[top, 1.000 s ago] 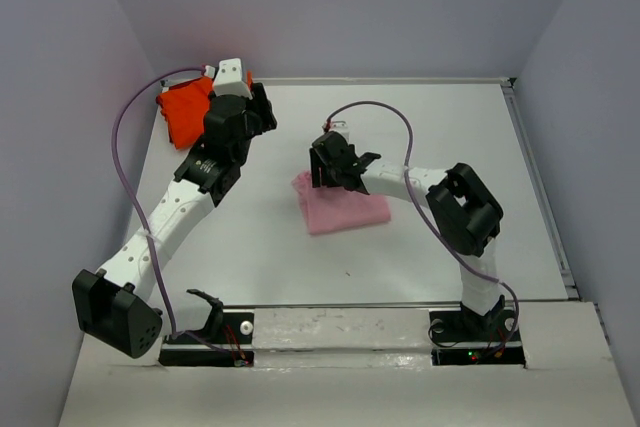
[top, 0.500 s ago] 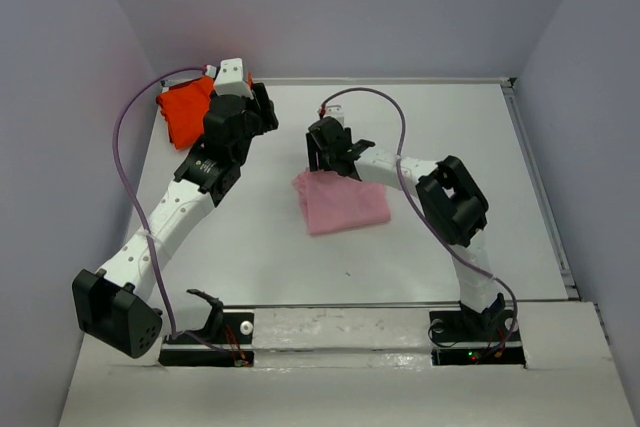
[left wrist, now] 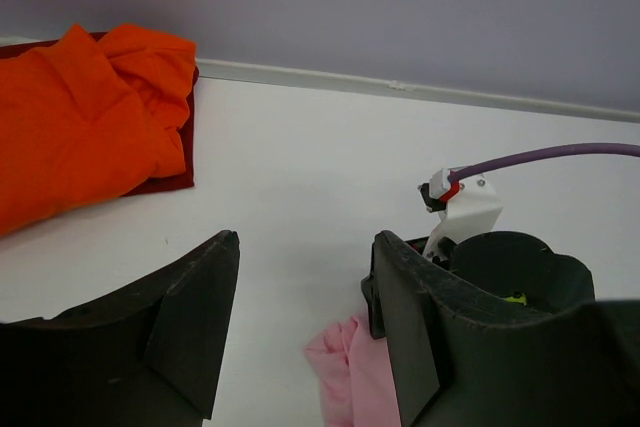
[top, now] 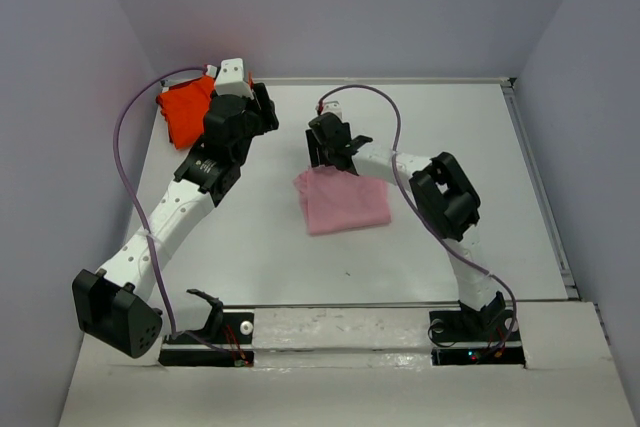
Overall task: Fold and stack the t-shirts
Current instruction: Smooth out the square-folded T-shirt at the center of the board, then move the square-folded T-shirt to the center of the board.
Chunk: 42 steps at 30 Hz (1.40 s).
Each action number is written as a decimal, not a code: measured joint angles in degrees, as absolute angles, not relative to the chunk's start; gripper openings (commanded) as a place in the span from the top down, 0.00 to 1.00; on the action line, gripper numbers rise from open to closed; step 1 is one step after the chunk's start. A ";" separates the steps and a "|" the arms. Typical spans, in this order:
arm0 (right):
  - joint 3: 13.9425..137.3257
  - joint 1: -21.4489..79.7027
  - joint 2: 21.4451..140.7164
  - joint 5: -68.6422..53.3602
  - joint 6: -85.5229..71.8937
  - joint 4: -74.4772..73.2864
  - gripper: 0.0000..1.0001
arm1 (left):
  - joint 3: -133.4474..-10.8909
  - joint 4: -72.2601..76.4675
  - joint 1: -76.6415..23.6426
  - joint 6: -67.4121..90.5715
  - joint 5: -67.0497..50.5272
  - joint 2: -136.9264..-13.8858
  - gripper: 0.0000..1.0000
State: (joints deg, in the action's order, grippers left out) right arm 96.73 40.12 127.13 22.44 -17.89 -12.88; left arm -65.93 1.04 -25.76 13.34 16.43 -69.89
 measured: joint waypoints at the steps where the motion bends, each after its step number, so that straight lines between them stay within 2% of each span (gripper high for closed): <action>1: 96.73 40.12 127.00 22.79 -17.39 -12.88 0.27 | -65.93 1.04 -25.76 13.34 16.43 -69.89 0.34; 5: 96.14 39.97 124.92 23.86 -16.01 -13.93 0.27 | -65.69 1.06 -25.76 13.37 16.36 -69.89 0.34; 16: 84.27 39.64 108.20 28.27 -16.51 -13.08 0.27 | -65.56 1.08 -25.76 13.37 16.05 -69.89 0.34; 30: 71.70 39.18 108.09 29.08 -20.91 -11.99 0.27 | -65.47 1.06 -25.76 13.39 15.42 -69.89 0.34; 42: 73.52 36.49 114.26 28.53 -22.85 -8.86 0.27 | -65.47 1.06 -25.76 13.39 15.18 -69.91 0.34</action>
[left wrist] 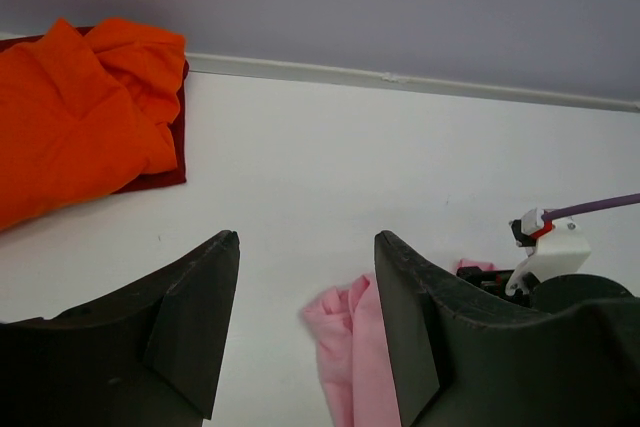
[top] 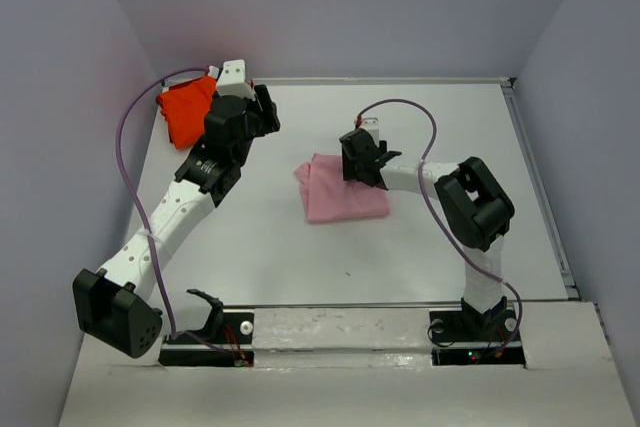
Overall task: Fold and stack the t-shirts
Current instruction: Move the square-folded T-shirt to the center of the board, then pick up the square-folded T-shirt from the center of the board.
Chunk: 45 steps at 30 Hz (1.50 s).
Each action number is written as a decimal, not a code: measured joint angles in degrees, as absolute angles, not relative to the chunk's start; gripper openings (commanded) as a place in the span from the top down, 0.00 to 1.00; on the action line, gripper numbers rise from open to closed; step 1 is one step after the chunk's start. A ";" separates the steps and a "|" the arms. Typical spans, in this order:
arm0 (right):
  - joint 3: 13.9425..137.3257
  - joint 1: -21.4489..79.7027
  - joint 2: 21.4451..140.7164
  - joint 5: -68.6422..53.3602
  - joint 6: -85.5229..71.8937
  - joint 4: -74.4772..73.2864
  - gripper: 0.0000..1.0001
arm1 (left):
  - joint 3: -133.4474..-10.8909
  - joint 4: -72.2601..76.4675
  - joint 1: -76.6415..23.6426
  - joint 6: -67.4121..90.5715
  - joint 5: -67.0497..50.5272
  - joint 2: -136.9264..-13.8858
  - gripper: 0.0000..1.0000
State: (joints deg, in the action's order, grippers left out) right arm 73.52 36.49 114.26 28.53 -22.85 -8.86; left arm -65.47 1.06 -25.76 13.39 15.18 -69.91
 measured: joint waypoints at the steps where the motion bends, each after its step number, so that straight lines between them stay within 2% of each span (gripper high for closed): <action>1: 73.91 36.12 114.59 28.32 -22.90 -8.60 0.27 | -65.47 1.06 -25.76 13.39 15.11 -69.91 0.34; 14: 88.44 32.84 123.15 27.53 -16.75 -12.10 0.26 | -65.47 1.08 -25.76 13.39 14.61 -70.04 0.34; 22: 94.67 32.95 122.54 25.69 -9.06 -20.73 0.25 | -65.47 1.06 -25.76 13.39 14.81 -70.43 0.34; 27: 94.65 34.26 115.55 26.39 -1.10 -25.41 0.24 | -65.47 1.04 -25.58 13.43 14.81 -71.07 0.34; 34: 86.04 41.43 101.47 28.10 7.38 -25.34 0.22 | -65.47 1.04 -25.39 13.93 14.44 -72.20 0.33; 38: 80.40 49.54 99.70 30.04 10.57 -25.15 0.18 | -65.47 1.02 -25.39 14.37 13.69 -73.28 0.31; 41: 75.02 55.44 100.73 30.17 11.92 -25.26 0.12 | -65.47 0.99 -25.39 14.50 13.61 -73.80 0.31; 42: 73.69 56.62 101.21 30.02 12.27 -25.39 0.03 | -65.47 0.97 -25.39 14.50 13.61 -73.91 0.31; 45: 70.54 57.95 102.54 29.65 12.93 -25.21 0.00 | -65.47 0.97 -25.39 14.50 13.65 -74.11 0.31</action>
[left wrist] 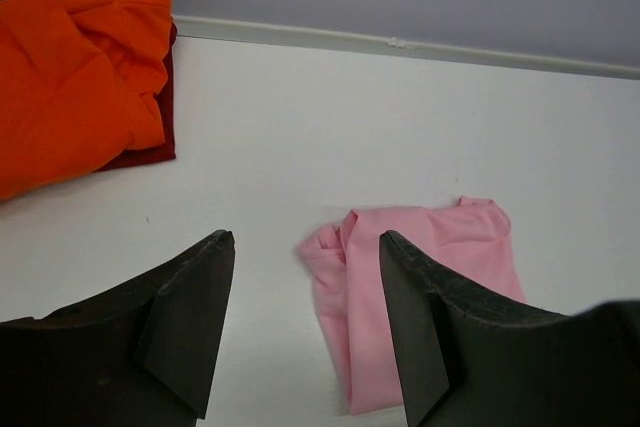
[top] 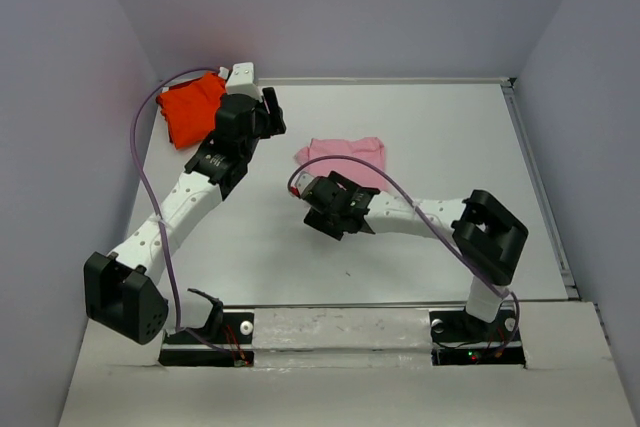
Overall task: Fold and stack the t-shirts
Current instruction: Pick up the square-folded T-shirt from the center of the board.
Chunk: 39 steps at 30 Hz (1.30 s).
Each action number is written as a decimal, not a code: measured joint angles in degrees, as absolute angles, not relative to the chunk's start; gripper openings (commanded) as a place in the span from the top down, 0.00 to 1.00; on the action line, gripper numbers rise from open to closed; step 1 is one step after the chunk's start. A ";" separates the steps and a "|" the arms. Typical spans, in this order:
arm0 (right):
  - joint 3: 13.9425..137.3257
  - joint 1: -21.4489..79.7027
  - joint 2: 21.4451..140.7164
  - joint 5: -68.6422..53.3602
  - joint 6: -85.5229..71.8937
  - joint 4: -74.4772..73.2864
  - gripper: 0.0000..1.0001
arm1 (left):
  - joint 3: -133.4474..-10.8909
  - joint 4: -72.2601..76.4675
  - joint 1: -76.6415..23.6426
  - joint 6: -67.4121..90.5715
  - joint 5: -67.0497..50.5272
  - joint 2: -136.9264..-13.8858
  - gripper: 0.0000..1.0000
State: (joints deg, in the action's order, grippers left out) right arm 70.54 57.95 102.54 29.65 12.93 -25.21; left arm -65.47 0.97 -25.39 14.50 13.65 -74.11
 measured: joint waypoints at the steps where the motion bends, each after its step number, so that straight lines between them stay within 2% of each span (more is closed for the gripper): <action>1: 69.82 57.93 102.85 29.52 13.17 -25.08 0.00 | -65.47 0.95 -25.39 14.48 13.67 -74.11 0.31; 16: 69.63 56.29 110.43 31.27 18.35 -10.63 0.03 | -65.47 0.95 -25.39 14.28 13.80 -74.11 0.31; 29: 71.59 47.88 113.56 31.55 20.67 -4.32 0.08 | -65.47 0.89 -24.32 13.37 14.98 -74.11 0.30; 31: 71.59 47.09 113.60 31.55 20.64 -4.27 0.21 | -65.47 0.91 -23.83 13.39 14.76 -74.11 0.30; 32: 71.59 46.98 113.62 31.53 20.71 -4.32 0.33 | -65.47 0.91 -23.62 13.39 14.57 -74.11 0.30; 34: 71.57 46.96 113.82 30.94 20.71 -5.15 0.73 | -65.47 0.91 -23.03 13.41 14.06 -74.11 0.30; 35: 71.53 46.96 114.08 30.74 20.14 -5.69 1.00 | -65.47 0.91 -22.87 13.41 14.00 -74.11 0.31; 39: 71.53 46.96 114.76 30.30 19.75 -7.05 1.00 | -65.47 0.91 -22.48 13.78 13.69 -74.17 0.31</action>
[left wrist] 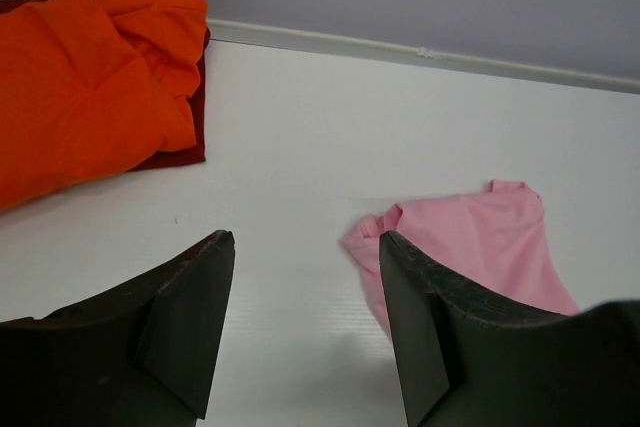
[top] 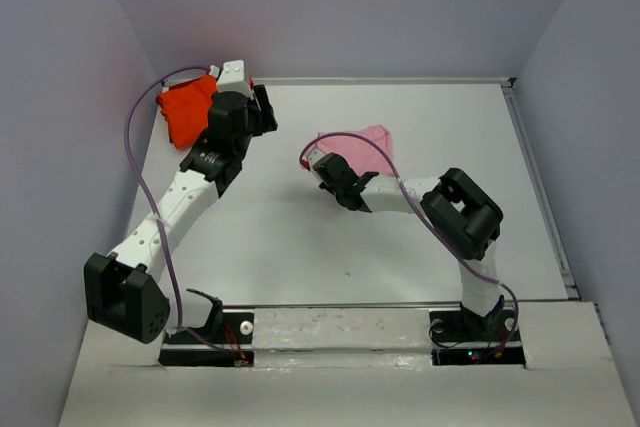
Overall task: Fold and stack the t-shirts
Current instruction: Pick up the square-folded T-shirt from the center of the board, then pass from the right arm to the left
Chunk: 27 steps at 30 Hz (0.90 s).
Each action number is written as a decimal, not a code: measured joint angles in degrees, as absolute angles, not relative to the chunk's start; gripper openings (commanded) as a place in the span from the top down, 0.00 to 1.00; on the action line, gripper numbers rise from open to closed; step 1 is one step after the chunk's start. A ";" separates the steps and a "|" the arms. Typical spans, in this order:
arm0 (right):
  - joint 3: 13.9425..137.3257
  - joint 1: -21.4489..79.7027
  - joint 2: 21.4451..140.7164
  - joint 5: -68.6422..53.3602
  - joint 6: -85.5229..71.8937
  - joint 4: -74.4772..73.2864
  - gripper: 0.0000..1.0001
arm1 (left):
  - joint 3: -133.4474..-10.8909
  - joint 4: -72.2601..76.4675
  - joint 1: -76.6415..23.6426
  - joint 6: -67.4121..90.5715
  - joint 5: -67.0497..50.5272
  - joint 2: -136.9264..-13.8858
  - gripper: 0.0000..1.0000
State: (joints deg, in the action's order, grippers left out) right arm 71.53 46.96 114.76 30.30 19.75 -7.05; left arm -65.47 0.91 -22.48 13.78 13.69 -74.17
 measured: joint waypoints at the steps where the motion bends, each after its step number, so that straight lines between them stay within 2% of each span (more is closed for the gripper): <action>1: 71.53 46.96 114.76 30.30 19.73 -7.07 1.00 | -65.47 0.91 -22.44 13.96 13.65 -74.24 0.31; 9: 72.34 46.87 114.37 28.56 18.24 -9.15 1.00 | -64.90 1.48 -23.18 19.90 11.53 -79.70 0.31; 11: 72.64 46.85 114.02 27.81 17.82 -10.41 1.00 | -61.41 3.79 -23.20 23.27 9.28 -80.47 0.30; 14: 73.03 46.54 113.62 27.09 17.52 -11.88 1.00 | -52.51 9.54 -23.22 28.80 6.13 -80.18 0.21; 18: 73.52 46.24 112.14 26.35 17.19 -14.11 1.00 | -43.05 13.52 -23.27 35.09 3.22 -81.38 0.18; 27: 74.74 45.28 109.73 23.73 15.18 -17.08 1.00 | -41.47 22.33 -23.57 41.98 -0.23 -83.07 0.18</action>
